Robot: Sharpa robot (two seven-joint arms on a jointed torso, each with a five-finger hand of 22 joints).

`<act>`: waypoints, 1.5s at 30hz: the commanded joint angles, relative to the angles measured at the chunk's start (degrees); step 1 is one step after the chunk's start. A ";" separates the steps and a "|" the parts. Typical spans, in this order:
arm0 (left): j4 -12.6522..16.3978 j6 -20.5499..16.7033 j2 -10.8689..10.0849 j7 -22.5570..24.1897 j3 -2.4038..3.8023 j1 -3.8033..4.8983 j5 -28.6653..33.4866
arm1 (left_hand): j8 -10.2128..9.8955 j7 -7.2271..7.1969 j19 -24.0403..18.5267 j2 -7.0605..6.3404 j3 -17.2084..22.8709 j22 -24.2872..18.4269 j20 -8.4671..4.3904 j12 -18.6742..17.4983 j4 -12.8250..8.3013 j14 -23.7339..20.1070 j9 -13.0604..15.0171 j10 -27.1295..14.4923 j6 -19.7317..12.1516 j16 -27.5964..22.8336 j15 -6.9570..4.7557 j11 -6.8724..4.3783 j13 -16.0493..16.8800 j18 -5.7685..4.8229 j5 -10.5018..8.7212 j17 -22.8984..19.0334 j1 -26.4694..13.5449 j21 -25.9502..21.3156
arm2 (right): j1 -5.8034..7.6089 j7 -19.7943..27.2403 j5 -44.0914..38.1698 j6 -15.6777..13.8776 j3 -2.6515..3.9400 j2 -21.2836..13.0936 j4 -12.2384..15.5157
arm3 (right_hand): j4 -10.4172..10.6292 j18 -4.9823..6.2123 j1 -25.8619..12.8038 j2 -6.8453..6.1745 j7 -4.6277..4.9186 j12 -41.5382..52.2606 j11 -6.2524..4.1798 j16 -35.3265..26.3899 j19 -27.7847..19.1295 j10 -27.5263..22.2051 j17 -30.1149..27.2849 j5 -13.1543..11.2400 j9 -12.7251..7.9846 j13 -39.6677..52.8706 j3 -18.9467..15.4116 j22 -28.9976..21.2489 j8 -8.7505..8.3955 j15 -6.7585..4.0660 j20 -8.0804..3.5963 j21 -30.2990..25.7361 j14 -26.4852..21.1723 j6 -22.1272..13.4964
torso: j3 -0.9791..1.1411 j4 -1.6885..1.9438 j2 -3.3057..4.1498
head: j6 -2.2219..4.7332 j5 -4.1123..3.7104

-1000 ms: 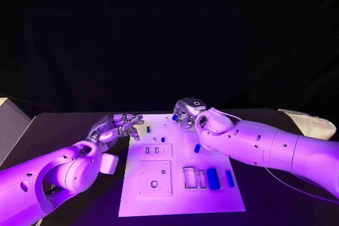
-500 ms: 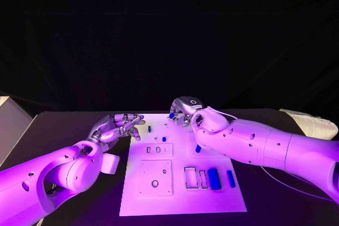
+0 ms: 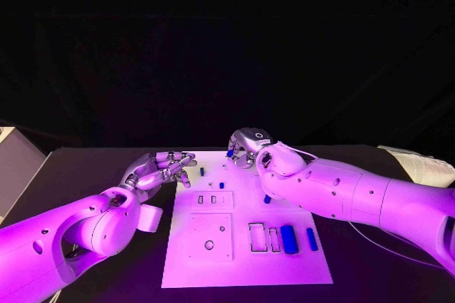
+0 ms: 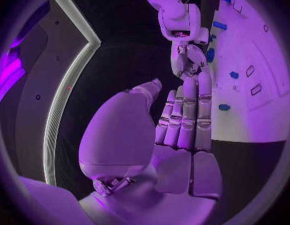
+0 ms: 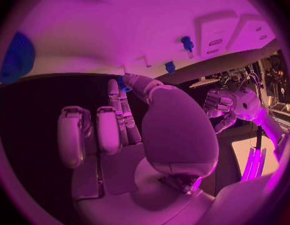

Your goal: Assemble the parts on the task board

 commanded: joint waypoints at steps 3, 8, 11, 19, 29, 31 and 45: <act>0.17 1.20 0.17 0.03 0.05 0.03 -0.33 | 0.13 0.02 -0.41 0.01 0.21 0.11 -0.08 -0.25 0.01 -0.43 0.07 -0.29 -0.53 0.37 0.19 0.04 -0.02 0.75 -0.22 0.08 0.10 0.29 | 0.00 0.23 -0.50 0.33 0.01 0.37 -0.38 | 0.11 -0.36 -0.23 0.23 0.05 -0.06 0.09 0.21 1.23 0.42 -0.04 0.12 0.12 0.05 0.30 2.01 0.14 -0.32 -0.25 0.24 1.32 0.33 | 0.04 -0.06 0.07 | -0.10 0.16; 0.19 1.24 0.20 -0.01 0.06 0.03 -0.36 | 0.13 0.02 -0.41 0.01 0.21 0.11 -0.08 -0.25 0.01 -0.43 0.07 -0.29 -0.53 0.37 0.19 0.04 -0.02 0.75 -0.22 0.08 0.10 0.29 | -0.02 0.33 -0.40 0.52 0.00 0.64 -0.67 | 0.13 -0.34 -0.26 0.19 0.07 -0.11 0.10 0.21 1.18 0.39 -0.06 0.19 0.17 0.06 0.33 1.90 0.12 -0.32 -0.26 0.18 1.31 0.26 | 0.01 -0.08 0.08 | -0.17 0.25; 0.19 1.26 0.22 -0.02 0.06 0.04 -0.37 | 0.13 0.02 -0.41 0.01 0.21 0.11 -0.08 -0.25 0.01 -0.43 0.07 -0.29 -0.53 0.37 0.19 0.04 -0.02 0.75 -0.22 0.08 0.10 0.29 | -0.04 0.39 -0.34 0.56 -0.01 0.81 -0.86 | 0.13 -0.34 -0.26 0.19 0.07 -0.11 0.10 0.21 1.18 0.39 -0.06 0.19 0.17 0.06 0.33 1.90 0.12 -0.32 -0.26 0.18 1.31 0.26 | 0.01 -0.13 0.10 | -0.20 0.34; 0.23 1.30 0.28 -0.06 0.06 0.04 -0.44 | 0.13 0.02 -0.41 0.01 0.21 0.11 -0.08 -0.25 0.01 -0.43 0.07 -0.29 -0.53 0.37 0.19 0.04 -0.02 0.75 -0.22 0.08 0.10 0.29 | -0.08 0.42 -0.21 0.98 -0.04 1.36 -1.65 | 0.15 -0.34 -0.31 0.16 0.10 -0.17 0.13 0.19 1.16 0.33 -0.16 0.25 0.21 0.06 0.35 1.88 0.10 -0.31 -0.26 0.16 1.29 0.17 | -0.06 -0.07 0.15 | -0.28 0.36; 0.11 1.38 0.48 -0.14 0.07 0.04 -0.57 | 0.11 0.04 -0.50 0.00 0.24 0.18 -0.06 -0.26 -0.02 -0.47 0.07 -0.35 -0.58 0.39 0.21 0.06 -0.03 0.75 -0.22 0.07 0.07 0.40 | -0.19 0.67 -0.04 1.37 -0.06 2.08 -2.20 | 0.14 -0.29 -0.30 0.15 0.14 -0.27 0.16 0.16 1.05 0.24 -0.31 0.62 0.32 0.08 0.49 1.67 0.08 -0.28 -0.26 0.02 1.24 0.02 | -0.09 -0.14 0.20 | -0.41 0.49; 0.10 1.39 0.50 -0.16 0.07 0.04 -0.58 | 0.11 0.04 -0.50 0.00 0.24 0.18 -0.06 -0.26 -0.02 -0.47 0.07 -0.35 -0.58 0.39 0.21 0.06 -0.03 0.75 -0.22 0.07 0.07 0.40 | -0.21 0.73 0.01 1.48 -0.07 2.24 -2.43 | 0.14 -0.29 -0.30 0.15 0.14 -0.27 0.16 0.16 1.05 0.24 -0.31 0.62 0.32 0.08 0.49 1.67 0.08 -0.28 -0.26 0.02 1.24 0.02 | -0.09 -0.13 0.19 | -0.44 0.54; 0.19 1.39 0.44 -0.22 0.07 0.05 -0.64 | 0.08 0.07 -0.62 0.04 0.32 0.27 -0.04 -0.28 -0.05 -0.52 0.07 -0.47 -0.66 0.41 0.23 0.09 -0.05 0.75 -0.21 0.06 0.05 0.54 | -0.28 0.93 0.23 2.61 -0.18 2.64 -2.99 | 0.27 -0.20 -0.67 -0.25 0.30 -0.44 0.34 0.01 0.83 -0.16 -0.77 0.64 0.50 0.06 0.44 1.23 -0.07 -0.17 -0.19 -0.29 1.10 -0.42 | -0.05 -0.16 0.22 | -0.69 0.92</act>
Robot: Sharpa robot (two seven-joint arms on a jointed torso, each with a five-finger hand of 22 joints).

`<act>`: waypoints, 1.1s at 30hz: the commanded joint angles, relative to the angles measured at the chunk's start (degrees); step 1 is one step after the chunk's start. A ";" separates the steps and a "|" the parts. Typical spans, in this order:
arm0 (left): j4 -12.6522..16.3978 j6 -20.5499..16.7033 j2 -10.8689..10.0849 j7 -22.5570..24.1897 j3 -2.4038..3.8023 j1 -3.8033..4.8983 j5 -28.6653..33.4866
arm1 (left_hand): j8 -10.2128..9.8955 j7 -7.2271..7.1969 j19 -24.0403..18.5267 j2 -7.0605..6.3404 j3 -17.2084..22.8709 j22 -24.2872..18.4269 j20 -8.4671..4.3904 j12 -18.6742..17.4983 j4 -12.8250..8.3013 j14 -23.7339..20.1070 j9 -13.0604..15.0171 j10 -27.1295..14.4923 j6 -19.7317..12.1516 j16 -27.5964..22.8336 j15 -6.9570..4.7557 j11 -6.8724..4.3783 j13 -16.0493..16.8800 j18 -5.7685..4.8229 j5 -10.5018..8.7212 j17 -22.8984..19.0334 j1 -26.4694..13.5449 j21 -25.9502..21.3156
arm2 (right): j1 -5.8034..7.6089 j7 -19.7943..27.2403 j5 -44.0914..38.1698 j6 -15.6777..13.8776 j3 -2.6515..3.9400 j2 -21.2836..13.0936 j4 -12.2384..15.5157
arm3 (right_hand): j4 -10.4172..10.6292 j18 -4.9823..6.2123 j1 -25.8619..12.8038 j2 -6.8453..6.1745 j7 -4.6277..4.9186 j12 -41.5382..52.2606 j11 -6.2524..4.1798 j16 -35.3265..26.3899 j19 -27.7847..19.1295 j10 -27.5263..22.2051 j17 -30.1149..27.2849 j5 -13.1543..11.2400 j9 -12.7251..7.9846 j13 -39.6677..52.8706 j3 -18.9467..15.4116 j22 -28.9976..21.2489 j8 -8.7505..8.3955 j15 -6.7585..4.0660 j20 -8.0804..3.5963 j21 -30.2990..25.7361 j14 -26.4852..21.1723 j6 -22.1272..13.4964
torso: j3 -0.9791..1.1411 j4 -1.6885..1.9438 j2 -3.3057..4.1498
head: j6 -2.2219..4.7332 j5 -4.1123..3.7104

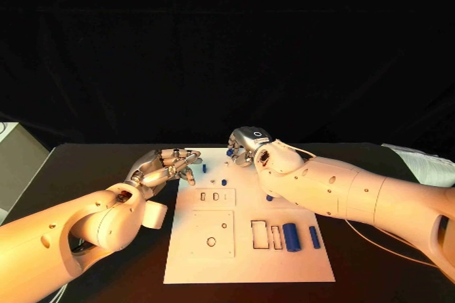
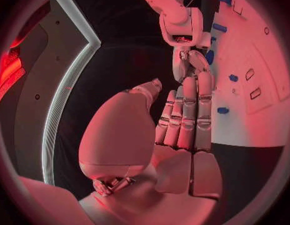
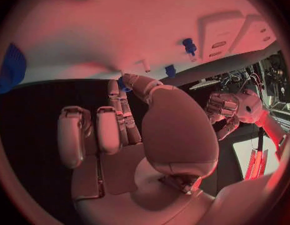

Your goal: Assemble the parts on the task board

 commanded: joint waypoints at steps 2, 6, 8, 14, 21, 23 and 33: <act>0.16 1.02 0.05 0.17 0.06 0.04 -0.27 | 0.08 -0.14 -0.41 0.04 0.32 0.05 0.17 -0.28 -0.05 -0.33 0.08 -0.47 -0.44 0.18 0.04 0.09 -0.04 0.75 -0.21 0.06 0.05 0.34 | -0.05 0.57 -0.15 1.52 -0.07 0.14 -0.15 | 0.18 -0.20 -0.65 -0.27 0.41 -0.43 0.38 -0.04 0.80 -0.32 -0.29 0.30 0.17 0.02 0.35 1.17 -0.07 -0.13 -0.17 -0.32 1.06 -0.22 | 0.03 -0.05 0.00 | -0.12 0.03; 0.19 1.02 0.02 0.15 0.06 0.04 -0.27 | 0.08 -0.14 -0.41 0.04 0.32 0.05 0.17 -0.28 -0.05 -0.33 0.08 -0.47 -0.44 0.18 0.04 0.09 -0.04 0.75 -0.21 0.06 0.05 0.34 | -0.06 0.63 -0.07 1.39 -0.09 0.17 -0.24 | 0.27 -0.13 -0.85 -0.54 0.58 -0.48 0.55 -0.15 0.62 -0.79 -0.65 0.26 0.26 -0.03 0.38 0.83 -0.27 -0.01 -0.07 -0.57 0.96 -0.68 | 0.03 -0.05 0.04 | -0.13 0.01; 0.19 1.02 0.01 0.14 0.06 0.04 -0.28 | 0.08 -0.14 -0.41 0.04 0.32 0.05 0.17 -0.28 -0.05 -0.33 0.08 -0.47 -0.44 0.18 0.04 0.09 -0.04 0.75 -0.21 0.06 0.05 0.34 | -0.06 0.86 0.17 0.88 -0.11 0.22 -0.35 | 0.50 0.05 -1.26 -1.15 1.15 -0.51 1.00 -0.50 0.15 -1.99 -1.59 0.20 0.22 -0.19 0.50 -0.11 -1.11 0.38 0.21 -1.23 0.69 -2.23 | 0.03 -0.06 0.04 | -0.11 0.04; 0.15 1.02 0.02 0.12 0.06 0.04 -0.32 | 0.08 -0.14 -0.41 0.04 0.32 0.05 0.17 -0.28 -0.05 -0.33 0.08 -0.47 -0.44 0.18 0.04 0.09 -0.04 0.75 -0.21 0.06 0.05 0.34 | -0.06 1.56 0.64 -0.63 -0.13 0.23 -0.60 | 1.24 1.33 -2.25 -3.30 1.95 -0.48 2.14 -2.09 -2.50 -7.41 -5.37 -1.29 -0.58 -1.12 -1.87 -6.34 -4.39 1.33 1.25 -5.63 -0.33 -7.66 | 0.03 -0.09 0.05 | -0.03 0.10; 0.04 1.05 -0.03 0.12 0.06 0.04 -0.33 | 0.08 -0.14 -0.41 0.04 0.32 0.05 0.17 -0.28 -0.05 -0.33 0.08 -0.47 -0.44 0.18 0.04 0.09 -0.04 0.75 -0.21 0.06 0.05 0.34 | -0.06 1.71 0.83 -2.19 -0.14 -1.10 0.51 | 3.39 2.62 3.38 -0.25 1.07 -0.34 2.11 -4.19 -4.28 -13.30 -10.23 -1.81 -1.32 -1.80 -15.95 -13.62 -7.12 1.23 1.10 -11.92 -1.09 -12.06 | 0.06 -0.12 -0.05 | 0.09 0.16; -0.03 1.05 -0.06 0.13 0.06 0.04 -0.33 | 0.08 -0.14 -0.41 0.04 0.32 0.05 0.17 -0.28 -0.05 -0.33 0.08 -0.47 -0.44 0.18 0.04 0.09 -0.04 0.75 -0.21 0.06 0.05 0.34 | -0.06 1.69 0.92 -2.51 -0.14 -2.03 1.40 | 3.93 2.64 4.17 -0.06 1.06 -0.37 2.18 -4.18 -4.20 -13.66 -10.37 -1.76 -1.35 -1.84 -17.28 -13.79 -7.18 1.27 1.11 -12.17 -1.07 -12.07 | 0.09 -0.20 -0.12 | 0.11 0.27; -0.70 1.26 -0.31 0.35 0.05 0.02 -0.40 | 0.08 -0.14 -0.41 0.04 0.32 0.05 0.17 -0.28 -0.05 -0.33 0.08 -0.47 -0.44 0.18 0.04 0.09 -0.04 0.75 -0.21 0.06 0.05 0.34 | 0.64 8.67 7.16 -7.99 0.15 -11.32 9.76 | 5.50 1.14 7.50 -0.43 1.45 1.23 1.31 0.04 -1.09 -3.52 -3.82 0.15 -0.48 -0.88 -9.17 -5.66 -4.48 0.73 0.57 -6.59 0.61 -5.03 | 0.45 -1.23 -0.94 | 0.69 0.09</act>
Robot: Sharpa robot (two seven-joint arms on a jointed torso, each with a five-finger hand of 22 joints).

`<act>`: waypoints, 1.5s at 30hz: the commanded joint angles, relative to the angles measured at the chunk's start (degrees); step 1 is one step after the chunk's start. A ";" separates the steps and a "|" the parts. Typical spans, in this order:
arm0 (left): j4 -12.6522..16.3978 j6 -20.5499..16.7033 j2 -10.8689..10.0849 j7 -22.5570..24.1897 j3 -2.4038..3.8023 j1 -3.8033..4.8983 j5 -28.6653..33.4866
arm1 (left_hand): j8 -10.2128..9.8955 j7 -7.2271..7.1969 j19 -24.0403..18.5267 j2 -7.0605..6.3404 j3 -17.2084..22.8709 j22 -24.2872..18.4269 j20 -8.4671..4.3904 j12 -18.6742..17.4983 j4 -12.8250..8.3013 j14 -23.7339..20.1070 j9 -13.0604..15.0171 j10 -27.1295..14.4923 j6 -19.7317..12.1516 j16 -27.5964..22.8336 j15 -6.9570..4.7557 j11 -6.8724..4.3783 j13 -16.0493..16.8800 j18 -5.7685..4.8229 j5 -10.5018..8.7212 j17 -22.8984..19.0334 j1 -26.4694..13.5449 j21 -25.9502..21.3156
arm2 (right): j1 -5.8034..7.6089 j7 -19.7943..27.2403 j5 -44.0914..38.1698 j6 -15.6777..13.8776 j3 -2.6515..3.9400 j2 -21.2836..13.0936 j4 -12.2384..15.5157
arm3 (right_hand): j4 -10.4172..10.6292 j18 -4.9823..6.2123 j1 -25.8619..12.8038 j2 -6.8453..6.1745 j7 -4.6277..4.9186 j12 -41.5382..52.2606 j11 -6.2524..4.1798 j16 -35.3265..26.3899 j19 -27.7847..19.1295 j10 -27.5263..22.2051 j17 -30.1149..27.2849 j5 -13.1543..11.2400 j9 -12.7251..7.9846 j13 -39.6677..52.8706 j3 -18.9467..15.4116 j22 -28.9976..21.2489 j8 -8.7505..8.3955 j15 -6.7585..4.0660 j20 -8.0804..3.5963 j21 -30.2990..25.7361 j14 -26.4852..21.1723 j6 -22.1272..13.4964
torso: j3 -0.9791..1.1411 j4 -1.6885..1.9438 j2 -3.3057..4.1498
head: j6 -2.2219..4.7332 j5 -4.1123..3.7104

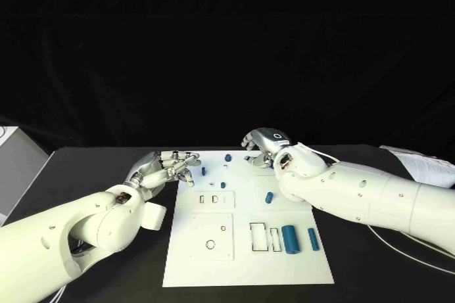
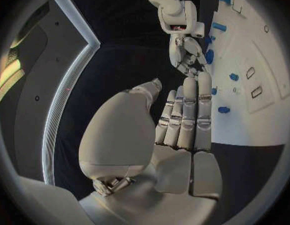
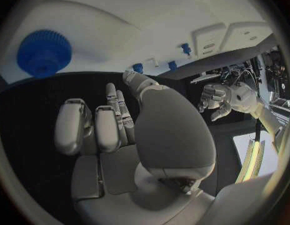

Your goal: Assemble the parts on the task board

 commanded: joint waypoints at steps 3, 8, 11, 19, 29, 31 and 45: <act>-0.39 1.29 -0.06 0.59 0.04 0.03 -0.52 | 0.05 -0.11 -0.58 0.06 0.41 0.19 0.20 -0.29 -0.11 -0.40 0.09 -0.60 -0.53 0.21 0.06 0.13 -0.07 0.74 -0.22 0.04 0.03 0.53 | 0.79 7.89 6.46 -4.54 0.12 -4.83 3.80 | 0.55 -0.85 -0.79 -1.78 -0.57 1.94 -1.17 0.98 0.73 5.58 1.32 -0.78 0.26 0.89 4.01 2.49 0.73 -0.76 -0.45 1.74 1.15 1.69 | 0.32 -0.92 -0.72 | 0.29 -0.10; -0.91 2.12 -0.08 1.04 0.04 0.02 -1.06 | 0.00 -0.09 -0.71 0.07 0.51 0.28 0.22 -0.33 -0.23 -0.47 0.08 -0.78 -0.64 0.22 0.08 0.16 -0.10 0.75 -0.21 0.02 0.13 0.67 | 1.43 10.73 11.21 -0.92 0.13 -10.34 6.64 | 0.46 -1.19 -1.60 -3.10 -1.00 7.18 -2.37 1.79 1.26 10.76 2.94 -1.78 0.36 4.66 3.54 4.49 0.83 -1.80 -1.31 3.11 1.36 1.10 | 0.48 -1.16 -1.01 | 0.48 -0.36; -1.14 2.41 -0.19 1.12 0.04 0.01 -1.38 | -0.01 -0.09 -0.72 0.07 0.52 0.29 0.22 -0.34 -0.24 -0.47 0.08 -0.79 -0.65 0.22 0.09 0.16 -0.10 0.75 -0.21 0.02 0.14 0.68 | 1.91 10.98 13.08 2.11 0.13 -12.86 7.18 | 0.15 -1.77 -2.52 -3.98 -2.04 27.90 -3.35 2.83 2.23 13.47 5.18 -1.75 0.80 23.43 0.43 7.27 1.74 -2.64 -2.15 5.08 1.83 1.02 | 0.55 -1.45 -1.10 | 0.42 -0.30; -1.07 3.16 -0.17 1.05 0.04 0.01 -2.47 | -0.02 -0.08 -0.77 0.06 0.54 0.32 0.23 -0.33 -0.27 -0.49 0.08 -0.82 -0.68 0.23 0.09 0.17 -0.10 0.75 -0.21 0.02 0.15 0.72 | 2.58 6.34 17.82 10.57 0.12 -14.25 4.19 | 3.16 -3.38 -2.81 -2.06 -0.22 81.49 -1.22 8.64 5.14 19.96 21.35 -0.38 1.53 79.35 -5.43 15.58 4.77 -0.62 -0.33 10.94 4.41 -4.09 | 0.66 -1.41 -1.05 | 0.27 -0.63; -1.09 3.63 0.14 0.72 0.04 0.01 -2.70 | -0.02 -0.08 -0.77 0.06 0.54 0.32 0.23 -0.33 -0.27 -0.49 0.08 -0.82 -0.68 0.23 0.09 0.17 -0.10 0.75 -0.21 0.02 0.15 0.72 | 2.46 1.82 16.52 13.51 0.00 -10.34 -0.36 | 5.54 -4.57 -1.70 -1.03 0.41 85.11 -0.45 10.42 7.33 24.22 28.63 -0.81 1.37 84.12 -11.04 20.77 5.63 0.23 0.54 14.70 5.71 -5.86 | 0.60 -1.25 -0.78 | -0.01 -0.53; -1.12 3.72 0.23 0.66 0.04 0.01 -2.73 | -0.02 -0.08 -0.77 0.06 0.54 0.32 0.23 -0.33 -0.27 -0.49 0.08 -0.82 -0.68 0.23 0.09 0.17 -0.10 0.75 -0.21 0.02 0.15 0.72 | 2.34 1.12 16.11 13.78 -0.03 -9.44 -0.86 | 6.08 -4.71 -1.58 -0.90 0.47 85.31 -0.40 10.49 7.59 24.51 28.96 -0.65 1.34 84.41 -11.89 21.35 5.78 0.31 0.63 15.12 5.77 -5.99 | 0.58 -1.13 -0.75 | -0.06 -0.70; -1.15 3.94 0.44 0.39 0.04 0.01 -3.09 | -0.04 -0.07 -0.91 0.07 0.62 0.43 0.26 -0.29 -0.36 -0.52 0.09 -0.84 -0.73 0.28 0.11 0.18 -0.10 0.75 -0.21 0.01 0.17 0.89 | 1.63 -1.58 14.99 14.38 -0.17 -5.36 -3.51 | 7.22 -4.87 -1.25 -0.11 0.42 85.31 -0.39 10.70 7.90 24.51 29.99 -0.08 1.42 84.41 -12.67 22.01 6.39 0.38 0.75 15.60 5.98 -5.61 | 0.58 -0.99 -0.67 | -0.25 -0.99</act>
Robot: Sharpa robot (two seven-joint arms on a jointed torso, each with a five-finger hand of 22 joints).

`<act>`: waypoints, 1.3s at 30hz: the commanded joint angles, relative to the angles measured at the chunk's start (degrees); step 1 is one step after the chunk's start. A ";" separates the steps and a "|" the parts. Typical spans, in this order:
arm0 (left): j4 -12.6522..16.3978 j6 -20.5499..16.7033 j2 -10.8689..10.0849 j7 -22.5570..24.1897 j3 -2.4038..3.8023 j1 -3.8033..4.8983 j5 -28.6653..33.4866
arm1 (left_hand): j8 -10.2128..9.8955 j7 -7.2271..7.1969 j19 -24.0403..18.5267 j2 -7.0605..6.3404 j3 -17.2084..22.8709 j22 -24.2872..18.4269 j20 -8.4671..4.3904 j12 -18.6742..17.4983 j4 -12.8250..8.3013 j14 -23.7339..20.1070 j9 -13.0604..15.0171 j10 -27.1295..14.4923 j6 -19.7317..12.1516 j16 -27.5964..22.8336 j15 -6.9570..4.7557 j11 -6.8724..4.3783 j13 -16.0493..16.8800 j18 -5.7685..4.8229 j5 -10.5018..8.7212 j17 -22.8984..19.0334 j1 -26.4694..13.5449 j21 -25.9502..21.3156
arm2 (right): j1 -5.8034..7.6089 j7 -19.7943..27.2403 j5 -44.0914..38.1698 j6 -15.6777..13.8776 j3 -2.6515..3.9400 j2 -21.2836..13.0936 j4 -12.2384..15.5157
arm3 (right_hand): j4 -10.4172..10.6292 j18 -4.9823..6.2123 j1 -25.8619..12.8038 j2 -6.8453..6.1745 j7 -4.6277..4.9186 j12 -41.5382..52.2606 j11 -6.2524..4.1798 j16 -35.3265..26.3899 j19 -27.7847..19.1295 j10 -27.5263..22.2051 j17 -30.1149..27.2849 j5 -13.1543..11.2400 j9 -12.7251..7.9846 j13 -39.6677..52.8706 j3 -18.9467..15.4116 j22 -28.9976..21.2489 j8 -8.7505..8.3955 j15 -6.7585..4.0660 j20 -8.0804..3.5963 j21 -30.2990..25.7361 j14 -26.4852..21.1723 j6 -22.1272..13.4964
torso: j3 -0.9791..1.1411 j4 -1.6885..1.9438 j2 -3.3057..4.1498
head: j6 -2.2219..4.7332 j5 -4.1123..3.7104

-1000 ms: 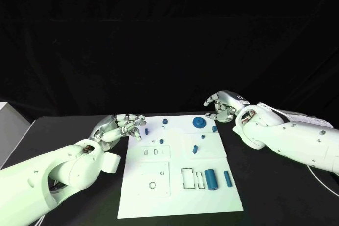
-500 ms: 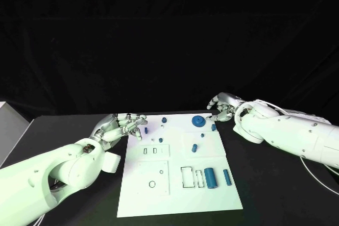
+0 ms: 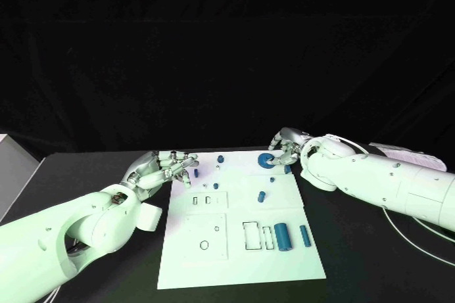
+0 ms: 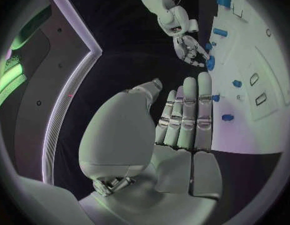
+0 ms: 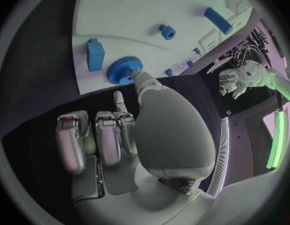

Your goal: Assemble the parts on the task board

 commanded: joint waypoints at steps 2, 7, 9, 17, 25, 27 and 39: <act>0.10 1.14 0.06 0.27 0.05 0.02 -0.46 | -0.06 -0.06 -0.44 0.05 0.32 0.10 0.18 -0.30 -0.07 -0.33 0.09 -0.41 -0.36 0.29 -0.09 0.12 -0.07 0.75 -0.21 0.00 0.18 0.27 | -0.30 -1.49 -1.06 1.87 -0.02 0.50 -0.46 | 0.47 -0.36 0.03 0.74 -0.13 0.11 0.34 0.38 6.01 5.99 13.28 0.38 0.05 15.06 -0.25 15.06 0.61 0.53 0.39 0.29 5.60 0.22 | 0.09 -0.05 0.00 | 0.05 -0.18; 0.11 1.16 0.04 0.22 0.05 0.02 -0.47 | -0.06 -0.06 -0.44 0.05 0.32 0.10 0.18 -0.30 -0.07 -0.33 0.09 -0.41 -0.36 0.29 -0.09 0.12 -0.07 0.75 -0.21 0.00 0.18 0.27 | -0.52 -1.41 -1.08 1.75 -0.03 0.86 -0.74 | 0.63 -0.36 0.21 0.88 -0.18 0.11 0.29 0.38 6.01 5.99 13.26 0.58 0.09 15.06 -0.26 15.06 0.81 0.50 0.38 0.29 5.59 0.45 | 0.06 -0.01 -0.02 | -0.10 -0.26; 0.11 1.18 0.04 0.19 0.05 0.02 -0.47 | -0.06 -0.06 -0.44 0.05 0.32 0.10 0.18 -0.30 -0.07 -0.33 0.09 -0.41 -0.36 0.29 -0.09 0.12 -0.07 0.75 -0.21 0.00 0.18 0.27 | -0.57 -1.40 -1.08 1.68 -0.03 0.98 -0.77 | 0.75 -0.36 0.28 1.01 -0.22 0.11 0.26 0.40 6.01 5.99 13.34 0.71 0.11 15.06 -0.23 15.06 0.91 0.48 0.37 0.29 5.61 0.58 | 0.07 0.03 0.00 | -0.13 -0.17; 0.05 1.17 0.02 0.07 0.05 0.02 -0.48 | -0.08 -0.04 -0.54 0.09 0.40 0.17 0.19 -0.32 -0.13 -0.37 0.08 -0.51 -0.42 0.31 -0.07 0.13 -0.08 0.76 -0.20 -0.01 0.21 0.38 | -0.73 -1.27 -1.34 1.61 -0.03 1.25 -0.58 | 1.03 -0.36 0.98 1.41 -0.47 0.11 0.05 0.41 6.01 5.99 13.42 1.13 0.23 15.06 0.13 15.06 1.50 0.32 0.26 0.29 5.62 1.46 | 0.12 -0.05 -0.01 | -0.29 0.01; 0.05 1.25 0.01 -0.08 0.05 0.02 -0.49 | -0.08 -0.04 -0.54 0.09 0.40 0.17 0.19 -0.32 -0.13 -0.37 0.08 -0.51 -0.42 0.31 -0.07 0.13 -0.08 0.76 -0.20 -0.01 0.21 0.38 | -0.92 -1.06 -1.91 0.08 -0.04 1.32 -0.55 | 1.20 -0.36 2.14 2.32 -0.80 0.11 -0.28 0.40 6.01 5.99 13.35 1.89 0.22 15.06 1.80 15.06 2.04 -0.01 -0.02 0.29 5.60 2.69 | 0.11 0.00 0.00 | -0.36 -0.03; 0.03 1.27 0.01 -0.11 0.05 0.02 -0.49 | -0.08 -0.04 -0.54 0.09 0.40 0.17 0.19 -0.32 -0.13 -0.37 0.08 -0.51 -0.42 0.31 -0.07 0.13 -0.08 0.76 -0.20 -0.01 0.21 0.38 | -0.94 -0.98 -2.19 -0.22 -0.04 1.30 -0.51 | 1.13 -0.36 2.74 2.70 -1.00 0.11 -0.46 0.41 6.01 5.99 13.41 1.79 0.13 15.06 3.23 15.06 2.19 -0.20 -0.19 0.29 5.61 3.33 | 0.07 0.04 -0.01 | -0.39 -0.05; -0.02 1.35 0.00 -0.21 0.05 0.02 -0.51 | -0.09 -0.03 -0.63 0.19 0.51 0.24 0.21 -0.31 -0.19 -0.40 0.09 -0.58 -0.45 0.33 -0.06 0.15 -0.09 0.76 -0.19 -0.02 0.26 0.49 | -1.03 -0.11 -6.89 -5.79 -0.04 0.74 1.49 | -0.37 -0.36 3.43 2.02 -1.67 0.11 -1.14 0.41 6.01 5.99 13.48 4.86 -0.33 15.06 10.00 15.06 2.40 -0.89 -0.86 0.29 5.63 5.40 | 0.10 -0.07 -0.08 | -0.33 0.11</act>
